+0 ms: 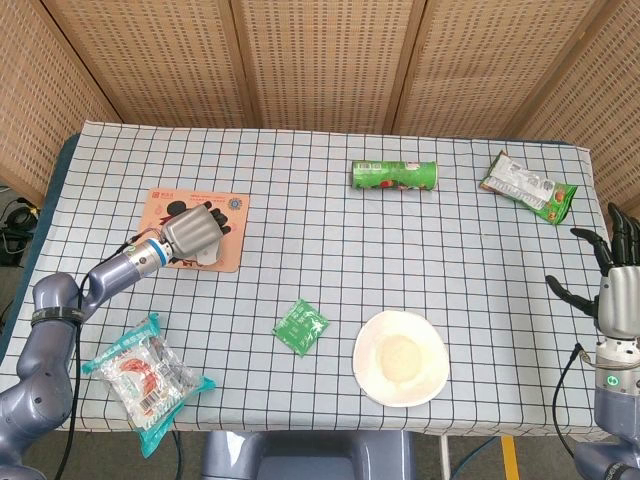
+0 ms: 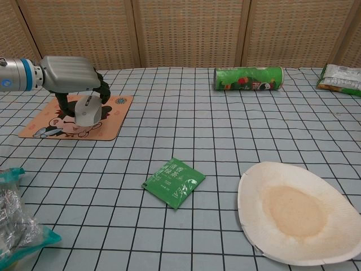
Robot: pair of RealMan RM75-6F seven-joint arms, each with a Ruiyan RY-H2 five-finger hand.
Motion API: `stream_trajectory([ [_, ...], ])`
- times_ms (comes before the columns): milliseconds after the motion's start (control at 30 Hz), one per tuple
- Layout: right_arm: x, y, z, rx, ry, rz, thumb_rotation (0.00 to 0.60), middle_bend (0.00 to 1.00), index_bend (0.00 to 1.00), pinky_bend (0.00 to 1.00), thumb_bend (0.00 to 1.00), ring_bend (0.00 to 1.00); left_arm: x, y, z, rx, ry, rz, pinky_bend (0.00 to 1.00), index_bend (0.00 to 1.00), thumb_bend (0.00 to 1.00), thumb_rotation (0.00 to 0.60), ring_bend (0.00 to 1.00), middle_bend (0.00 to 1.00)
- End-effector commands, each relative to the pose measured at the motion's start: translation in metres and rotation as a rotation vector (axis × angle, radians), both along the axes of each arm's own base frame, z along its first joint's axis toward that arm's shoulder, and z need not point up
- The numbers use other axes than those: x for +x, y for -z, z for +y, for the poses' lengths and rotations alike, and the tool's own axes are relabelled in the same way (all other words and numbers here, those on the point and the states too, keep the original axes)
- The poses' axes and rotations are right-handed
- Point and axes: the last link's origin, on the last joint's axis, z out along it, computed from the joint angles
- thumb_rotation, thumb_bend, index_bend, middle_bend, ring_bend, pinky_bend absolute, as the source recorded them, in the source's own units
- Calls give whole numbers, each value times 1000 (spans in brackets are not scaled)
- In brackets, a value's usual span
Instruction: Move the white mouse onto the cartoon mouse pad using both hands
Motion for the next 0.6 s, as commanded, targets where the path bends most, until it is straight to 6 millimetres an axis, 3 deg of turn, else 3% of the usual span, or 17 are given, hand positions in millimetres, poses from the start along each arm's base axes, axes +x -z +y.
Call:
stream_trajectory([
  [33, 0, 0, 0, -1, 1, 0, 600, 46, 322, 74, 194, 0, -4, -2, 1, 11, -5, 13, 381, 684, 416, 600, 314, 394],
  [300, -1, 0, 0, 1, 5, 4, 600, 46, 322, 71, 194, 0, -12, -4, 4, 42, -37, 47, 376, 680, 416, 600, 314, 395],
  [600, -2, 2, -2, 4, 14, 15, 600, 46, 321, 67, 194, 0, -12, 10, 5, 49, -65, 84, 350, 640, 416, 600, 304, 355],
])
